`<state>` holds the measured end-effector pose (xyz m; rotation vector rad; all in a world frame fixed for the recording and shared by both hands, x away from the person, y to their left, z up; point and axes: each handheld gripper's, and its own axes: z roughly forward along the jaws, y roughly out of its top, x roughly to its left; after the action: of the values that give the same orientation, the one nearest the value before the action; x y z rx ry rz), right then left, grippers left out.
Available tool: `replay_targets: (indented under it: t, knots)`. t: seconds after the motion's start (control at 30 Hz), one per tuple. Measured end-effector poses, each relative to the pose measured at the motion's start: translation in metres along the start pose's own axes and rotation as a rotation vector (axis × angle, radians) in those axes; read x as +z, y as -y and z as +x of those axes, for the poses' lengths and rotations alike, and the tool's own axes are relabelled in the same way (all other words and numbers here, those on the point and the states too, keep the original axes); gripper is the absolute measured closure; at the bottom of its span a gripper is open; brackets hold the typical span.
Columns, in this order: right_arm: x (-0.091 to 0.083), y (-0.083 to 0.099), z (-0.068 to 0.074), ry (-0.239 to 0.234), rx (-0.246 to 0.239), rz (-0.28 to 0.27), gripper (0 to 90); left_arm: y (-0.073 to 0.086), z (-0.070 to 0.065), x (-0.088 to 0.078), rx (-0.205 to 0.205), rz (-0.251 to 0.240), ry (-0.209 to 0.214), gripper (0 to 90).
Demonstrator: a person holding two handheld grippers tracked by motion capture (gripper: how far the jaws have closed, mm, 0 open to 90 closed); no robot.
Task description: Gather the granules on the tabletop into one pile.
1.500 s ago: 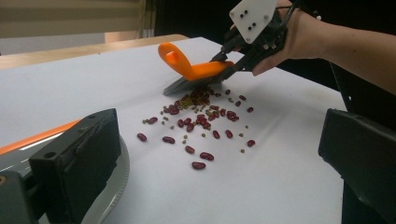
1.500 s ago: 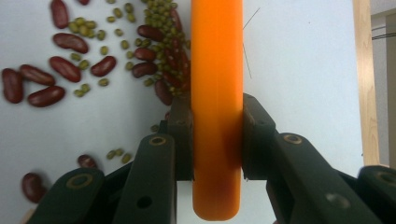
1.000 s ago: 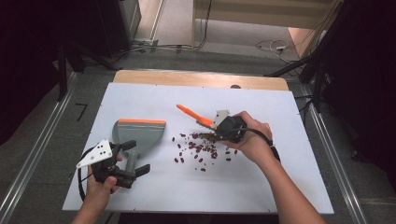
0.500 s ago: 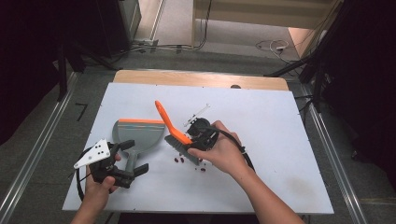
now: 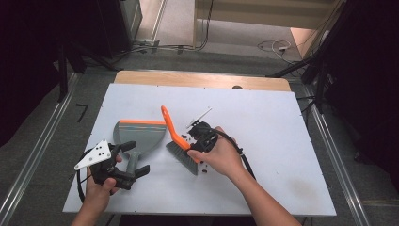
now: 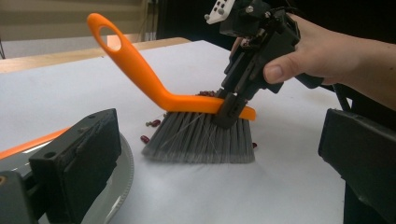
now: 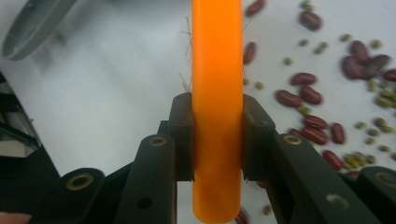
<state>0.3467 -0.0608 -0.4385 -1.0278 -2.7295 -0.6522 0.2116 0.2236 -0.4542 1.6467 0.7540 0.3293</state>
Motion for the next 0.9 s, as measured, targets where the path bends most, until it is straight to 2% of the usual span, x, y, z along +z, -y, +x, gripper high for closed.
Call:
replay_targets:
  t: [0.23, 0.4, 0.47, 0.57, 0.6, 0.7, 0.8, 0.9]
  knots:
    - [-0.011, 0.007, -0.028, 0.012, 0.072, -0.013, 68.7, 0.0, -0.001, 0.001, 0.003, 0.004, 0.0, 0.0]
    - [-0.019, 0.011, -0.038, 0.033, 0.096, -0.024, 68.7, 0.0, 0.0, 0.001, -0.001, 0.005, 0.001, 0.0]
    - [-0.024, 0.011, -0.038, 0.041, 0.101, -0.041, 68.7, 0.0, 0.0, 0.001, -0.001, 0.005, 0.0, 0.0]
    - [-0.03, 0.008, -0.034, -0.007, 0.112, -0.081, 68.7, 0.0, 0.0, 0.003, 0.0, 0.006, 0.002, 0.0]
    - [-0.029, 0.005, -0.032, -0.01, 0.115, -0.086, 68.7, 0.0, 0.0, 0.003, 0.004, 0.009, 0.003, 0.0]
    - [-0.021, -0.005, -0.021, -0.006, 0.107, -0.075, 68.7, 0.0, -0.001, 0.004, 0.007, 0.009, 0.004, 0.0]
    - [-0.011, -0.014, -0.016, -0.042, 0.141, -0.072, 68.7, 0.0, 0.0, 0.002, 0.004, 0.005, 0.003, 0.0]
    - [-0.001, -0.02, -0.014, -0.052, 0.16, -0.062, 68.7, 0.0, 0.0, 0.002, 0.001, 0.003, 0.005, 0.0]
